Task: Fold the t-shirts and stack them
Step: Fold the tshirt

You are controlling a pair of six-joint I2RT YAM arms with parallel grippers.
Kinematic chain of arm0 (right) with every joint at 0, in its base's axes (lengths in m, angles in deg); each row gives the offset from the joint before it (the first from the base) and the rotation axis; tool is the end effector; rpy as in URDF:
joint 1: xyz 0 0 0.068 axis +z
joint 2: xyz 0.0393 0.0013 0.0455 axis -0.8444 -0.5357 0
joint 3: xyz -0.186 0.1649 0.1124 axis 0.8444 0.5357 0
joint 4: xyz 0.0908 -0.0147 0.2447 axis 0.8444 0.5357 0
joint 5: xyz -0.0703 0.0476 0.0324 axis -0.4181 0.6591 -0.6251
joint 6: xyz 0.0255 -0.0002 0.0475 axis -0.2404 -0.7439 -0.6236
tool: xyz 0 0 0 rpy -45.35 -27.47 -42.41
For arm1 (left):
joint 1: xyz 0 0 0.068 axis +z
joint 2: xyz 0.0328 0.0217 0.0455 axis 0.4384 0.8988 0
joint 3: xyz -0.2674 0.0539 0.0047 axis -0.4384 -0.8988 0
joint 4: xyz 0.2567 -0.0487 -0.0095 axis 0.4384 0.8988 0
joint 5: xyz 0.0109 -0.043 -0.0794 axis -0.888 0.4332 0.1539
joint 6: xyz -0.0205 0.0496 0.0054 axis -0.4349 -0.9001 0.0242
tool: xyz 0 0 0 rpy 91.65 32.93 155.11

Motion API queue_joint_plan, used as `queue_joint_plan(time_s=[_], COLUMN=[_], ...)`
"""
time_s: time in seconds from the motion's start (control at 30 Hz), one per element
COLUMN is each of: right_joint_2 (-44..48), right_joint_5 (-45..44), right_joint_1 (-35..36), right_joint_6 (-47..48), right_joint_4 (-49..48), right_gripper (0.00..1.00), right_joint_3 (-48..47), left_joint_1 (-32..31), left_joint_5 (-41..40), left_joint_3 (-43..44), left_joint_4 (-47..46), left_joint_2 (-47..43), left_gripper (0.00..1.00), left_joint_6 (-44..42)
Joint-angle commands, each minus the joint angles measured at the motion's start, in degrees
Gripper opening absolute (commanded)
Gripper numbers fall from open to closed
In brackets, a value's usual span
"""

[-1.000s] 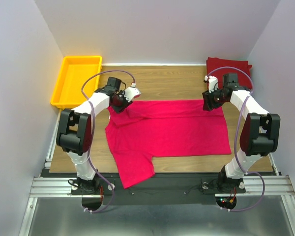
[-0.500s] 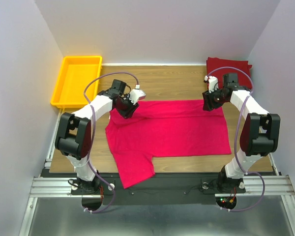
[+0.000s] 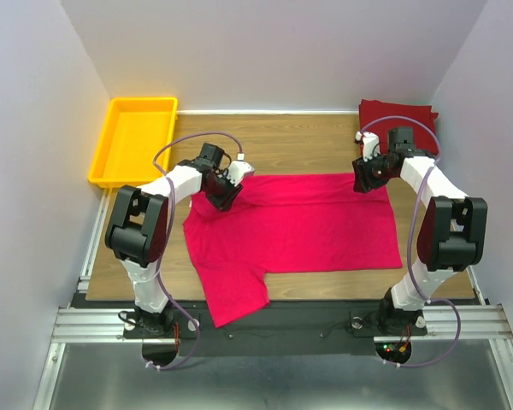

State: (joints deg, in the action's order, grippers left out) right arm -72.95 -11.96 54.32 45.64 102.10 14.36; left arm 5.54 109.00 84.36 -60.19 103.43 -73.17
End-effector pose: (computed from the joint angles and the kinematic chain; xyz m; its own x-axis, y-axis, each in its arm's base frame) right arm 0.3569 -0.0053 0.2327 -0.6895 -0.3964 -0.6061 -0.5539 0.8279 0.0886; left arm 0.3501 -0.1439 0.1870 -0.4150 0.6757 -0.6093 0.8411 0.5403 0.0263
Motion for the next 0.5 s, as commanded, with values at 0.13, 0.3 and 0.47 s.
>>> queue_joint_plan(time_s=[0.13,0.3,0.47], right_joint_2=[0.2,0.2,0.3], right_joint_5=[-0.8,-0.4,-0.5], right_joint_1=[0.3,0.3,0.3], right_joint_6=[0.7,0.8,0.6], right_joint_4=[0.2,0.2,0.2], right_gripper=[0.49,0.49,0.49], right_joint_3=[-1.8,-1.6,-1.7], left_joint_1=[-0.5,-0.5,-0.6], left_joint_5=[1.8,1.6,1.9], left_joint_3=[3.1,3.1,3.9], left_joint_4=[-0.2,0.0,0.0], left_joint_2=[-0.5,-1.2,-0.4], left_gripper=[0.26,0.36,0.38], left_joint_6=[0.7,0.4,0.7])
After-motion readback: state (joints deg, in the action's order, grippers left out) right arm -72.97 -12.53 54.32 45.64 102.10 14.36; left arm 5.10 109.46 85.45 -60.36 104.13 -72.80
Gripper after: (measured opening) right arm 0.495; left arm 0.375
